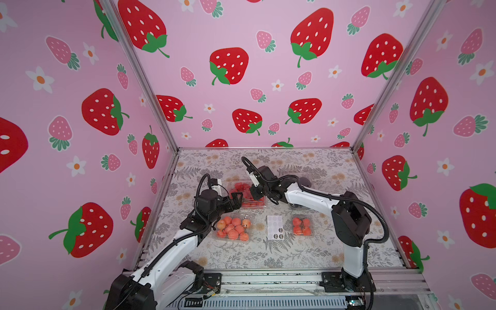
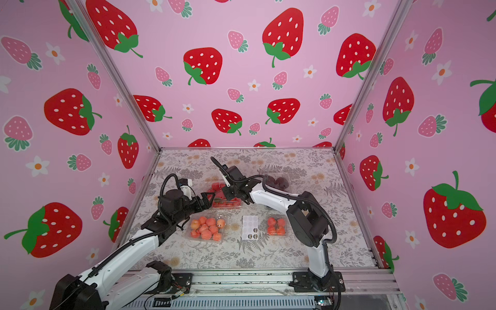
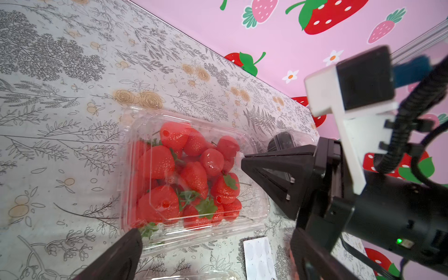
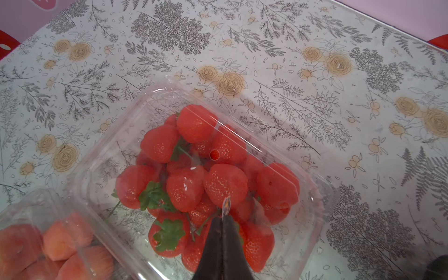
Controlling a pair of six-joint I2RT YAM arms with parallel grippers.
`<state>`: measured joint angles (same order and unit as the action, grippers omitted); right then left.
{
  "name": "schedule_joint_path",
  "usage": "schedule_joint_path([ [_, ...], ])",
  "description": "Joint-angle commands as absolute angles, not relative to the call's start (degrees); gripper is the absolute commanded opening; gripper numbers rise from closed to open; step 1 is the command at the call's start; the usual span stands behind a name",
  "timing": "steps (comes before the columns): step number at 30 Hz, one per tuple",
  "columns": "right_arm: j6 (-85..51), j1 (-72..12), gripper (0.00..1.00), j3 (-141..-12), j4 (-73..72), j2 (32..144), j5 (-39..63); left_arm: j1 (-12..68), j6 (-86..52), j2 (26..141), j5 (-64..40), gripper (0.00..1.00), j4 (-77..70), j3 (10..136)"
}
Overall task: Label fruit boxes
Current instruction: Stick the label on the fruit box.
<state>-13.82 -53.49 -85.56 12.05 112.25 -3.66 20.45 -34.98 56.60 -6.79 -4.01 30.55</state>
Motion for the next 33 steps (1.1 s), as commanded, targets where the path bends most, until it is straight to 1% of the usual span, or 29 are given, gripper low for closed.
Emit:
schedule_joint_path([
  [1,-13.9,-53.9,0.00,-88.3,14.2,114.0,-1.3,20.2,-35.3,55.8,-5.4,0.98,-5.1,30.1],
  [13,-14.7,-53.9,0.00,-90.4,14.4,117.0,3.1,20.1,-34.7,58.4,-7.5,0.93,-6.9,29.7],
  [14,-14.7,-54.0,0.04,-90.6,14.6,117.0,3.5,20.1,-34.8,58.6,-7.5,0.93,-7.0,29.6],
  [16,-14.8,-54.0,0.16,-90.8,14.9,117.0,4.3,20.1,-34.9,58.8,-7.6,0.93,-7.3,29.8],
  [19,-15.1,-53.9,0.31,-90.6,14.5,116.7,4.9,20.1,-34.7,59.1,-9.0,0.93,-7.5,29.9],
  [21,-15.2,-53.7,0.36,-89.8,13.6,115.9,5.4,20.1,-34.6,59.1,-9.3,0.93,-7.5,30.1],
  [24,-15.2,-53.4,0.36,-88.0,11.5,114.0,6.4,20.1,-34.5,59.1,-9.2,0.92,-7.1,30.5],
  [25,-14.9,-53.3,0.36,-87.0,10.5,113.0,6.7,20.1,-34.4,59.1,-9.1,0.86,-7.0,30.8],
  [26,-14.6,-53.2,0.34,-86.1,9.6,112.0,6.5,20.1,-34.3,59.1,-9.0,0.77,-7.1,31.0],
  [29,-14.5,-52.6,0.25,-82.4,6.5,108.4,4.8,20.1,-34.0,59.7,-8.5,0.61,-6.8,32.5],
  [30,-14.9,-52.1,0.19,-81.1,5.6,107.4,4.5,20.1,-34.1,60.4,-8.8,0.56,-7.1,33.2],
  [31,-15.2,-51.6,0.15,-80.0,4.8,106.7,4.8,20.1,-34.2,61.5,-9.6,0.52,-7.4,34.0],
  [33,-15.8,-50.8,0.10,-79.1,3.8,106.4,6.4,20.2,-34.2,64.1,-11.2,0.41,-8.1,35.9],
])
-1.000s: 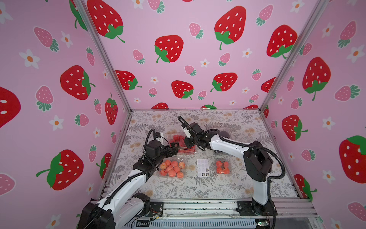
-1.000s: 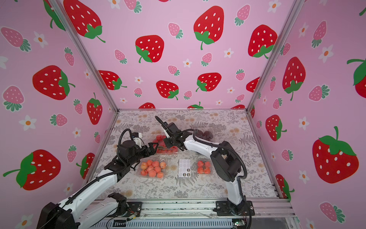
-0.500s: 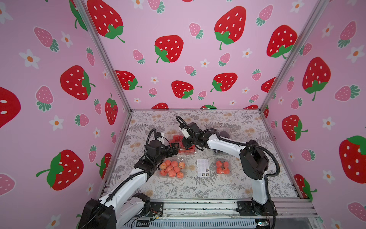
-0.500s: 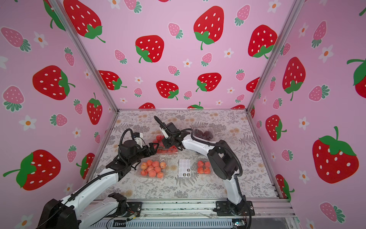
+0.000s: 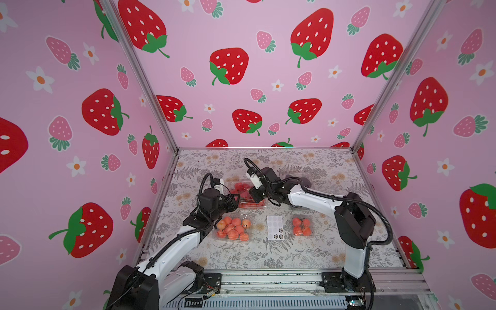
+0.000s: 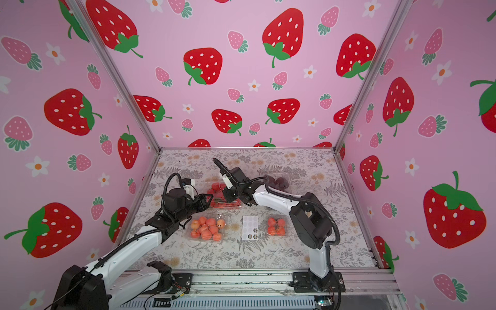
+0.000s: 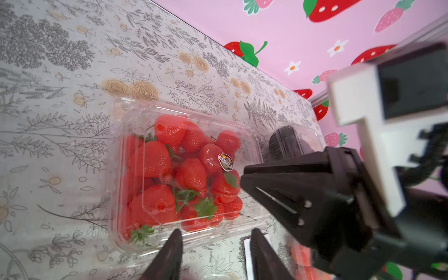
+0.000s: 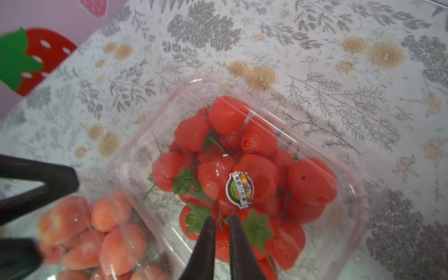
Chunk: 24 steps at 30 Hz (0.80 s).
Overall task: Label fruit boxes
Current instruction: Stick the label on the fruit box.
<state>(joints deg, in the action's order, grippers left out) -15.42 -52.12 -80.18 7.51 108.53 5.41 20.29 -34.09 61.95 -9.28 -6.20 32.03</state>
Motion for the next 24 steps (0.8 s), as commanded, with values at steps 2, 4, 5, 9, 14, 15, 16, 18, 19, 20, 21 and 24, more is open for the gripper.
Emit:
schedule_joint_path([
  [2,-16.0,-50.1,0.06,-79.1,3.3,107.0,8.2,20.3,-34.6,67.2,-12.5,0.36,-9.3,37.4],
  [4,-16.0,-49.9,0.03,-79.5,3.0,108.1,9.6,20.6,-34.8,70.5,-13.1,0.29,-10.6,38.9],
  [5,-16.0,-49.7,0.03,-79.8,3.1,108.6,10.2,20.8,-34.9,71.8,-13.2,0.27,-10.8,39.7],
  [9,-16.5,-48.8,0.00,-81.1,2.6,110.9,15.4,21.5,-34.4,76.5,-12.0,0.18,-11.0,42.3],
  [14,-16.6,-48.5,0.00,-82.7,2.4,113.6,17.3,21.6,-34.7,79.0,-9.8,0.15,-11.4,43.2],
  [15,-16.7,-48.5,0.00,-83.0,2.5,114.2,17.4,21.6,-34.6,79.4,-9.8,0.15,-11.5,43.3],
  [16,-16.8,-48.5,0.00,-83.4,2.7,114.8,17.8,21.6,-34.6,79.8,-10.0,0.15,-11.6,43.5],
  [18,-16.9,-48.5,0.00,-84.2,3.0,116.0,19.1,21.6,-34.6,80.2,-9.8,0.14,-11.9,43.6],
  [19,-17.0,-48.5,0.00,-84.4,3.0,116.5,19.2,21.6,-34.3,80.4,-9.9,0.14,-11.8,43.8],
  [20,-17.2,-48.6,0.00,-84.4,3.1,116.6,19.0,21.6,-34.2,80.6,-9.9,0.13,-11.6,44.0],
  [21,-17.3,-48.5,0.00,-84.2,3.2,116.7,18.3,21.7,-34.1,80.8,-9.9,0.13,-11.5,44.2],
  [24,-17.5,-48.6,0.00,-82.8,3.7,115.7,13.7,22.0,-33.8,82.1,-9.7,0.11,-11.6,45.2],
])
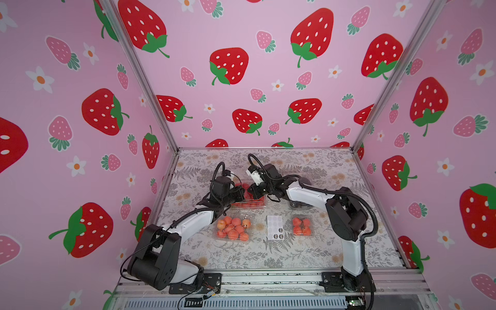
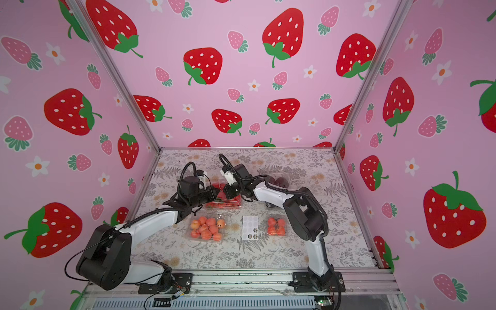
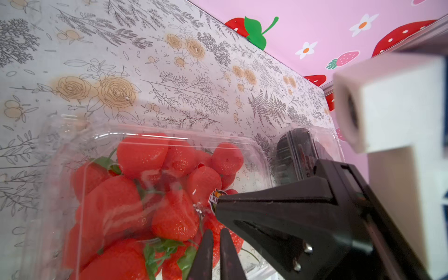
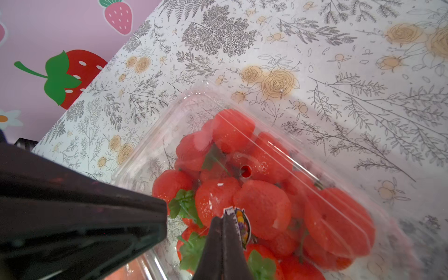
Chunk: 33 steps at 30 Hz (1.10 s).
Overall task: Label fruit boxes
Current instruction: Stick the label on the fruit box.
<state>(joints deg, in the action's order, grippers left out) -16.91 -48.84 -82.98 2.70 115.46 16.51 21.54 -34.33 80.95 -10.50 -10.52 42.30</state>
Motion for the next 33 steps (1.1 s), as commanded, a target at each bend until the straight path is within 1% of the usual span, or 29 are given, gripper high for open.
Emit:
schedule_joint_path([
  [1,-17.2,-48.6,0.00,-82.7,4.2,115.3,12.0,22.3,-33.5,83.0,-9.3,0.10,-11.5,45.7],
  [4,-17.0,-48.3,0.00,-82.2,5.1,113.5,9.2,23.5,-32.8,85.8,-8.8,0.07,-10.6,48.4],
  [6,-17.0,-48.3,0.00,-80.3,4.4,111.1,8.1,23.9,-32.9,87.8,-9.3,0.07,-10.4,49.9],
  [8,-16.8,-48.3,0.00,-77.0,2.1,108.1,6.9,24.1,-32.9,89.6,-9.3,0.07,-10.3,51.1],
  [9,-16.8,-48.4,0.00,-75.4,1.1,106.8,6.7,24.3,-32.9,90.4,-9.3,0.03,-10.1,51.6],
  [10,-16.6,-48.4,0.00,-73.8,0.2,105.5,6.3,24.6,-32.9,91.3,-9.2,0.02,-9.9,51.9],
  [14,-16.4,-48.3,0.00,-69.6,-0.5,101.2,5.4,25.1,-33.6,93.7,-8.3,0.01,-9.9,51.8],
  [15,-16.5,-48.3,0.00,-68.7,-0.8,100.3,5.3,25.4,-33.7,93.8,-8.2,0.00,-10.1,51.3],
  [17,-16.6,-48.3,0.00,-66.7,-1.6,97.9,5.2,26.2,-33.5,93.7,-3.5,0.00,-8.5,50.6],
  [19,-16.7,-48.3,0.00,-65.2,-2.0,95.8,5.3,26.5,-33.9,93.4,-2.1,0.00,-8.6,49.4],
  [22,-16.9,-48.3,0.00,-63.0,-2.7,93.0,5.4,26.5,-34.4,92.4,-1.4,0.00,-9.3,47.5],
  [27,-17.0,-48.3,0.00,-61.2,-2.8,90.9,4.2,26.4,-34.4,87.7,-0.8,0.00,-10.7,43.9],
  [33,-17.0,-48.3,0.00,-59.8,-2.4,89.8,3.6,26.1,-33.7,87.4,-1.9,0.00,-9.4,43.5],
])
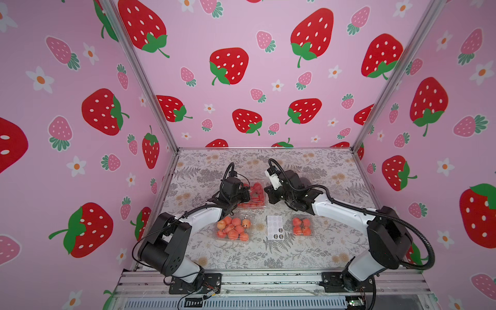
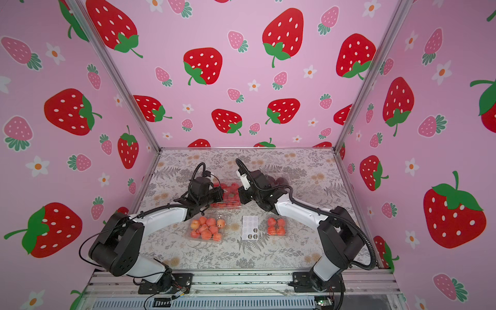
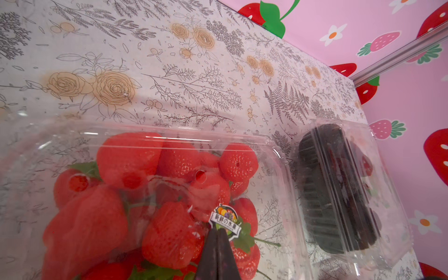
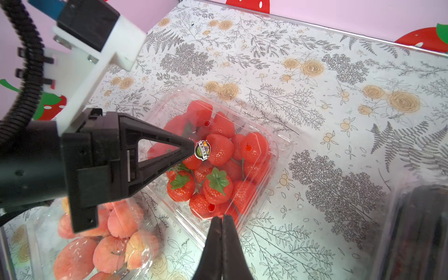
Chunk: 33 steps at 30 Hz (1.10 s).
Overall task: Label fruit boxes
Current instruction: Stick the label on the fruit box, then pick up the label sticker from the center of the board.
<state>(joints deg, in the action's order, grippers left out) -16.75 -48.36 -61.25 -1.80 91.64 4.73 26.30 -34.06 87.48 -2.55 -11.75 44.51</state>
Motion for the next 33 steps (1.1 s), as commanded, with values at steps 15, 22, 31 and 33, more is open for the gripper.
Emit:
schedule_joint_path([
  [15,-22.3,-49.2,0.99,-44.5,4.8,66.6,-3.2,35.7,-25.9,65.4,-4.2,0.99,-5.7,41.5],
  [22,-24.9,-55.4,0.99,-41.4,12.1,62.4,-6.7,40.6,-30.0,59.0,-4.8,0.99,0.4,38.3],
  [31,-28.3,-61.4,0.99,-40.0,9.7,68.7,-7.1,47.1,-32.6,55.7,-0.1,0.99,7.1,35.6],
  [33,-29.1,-61.8,0.99,-39.6,8.6,70.8,-6.8,46.9,-32.8,54.1,0.7,0.99,8.0,33.9],
])
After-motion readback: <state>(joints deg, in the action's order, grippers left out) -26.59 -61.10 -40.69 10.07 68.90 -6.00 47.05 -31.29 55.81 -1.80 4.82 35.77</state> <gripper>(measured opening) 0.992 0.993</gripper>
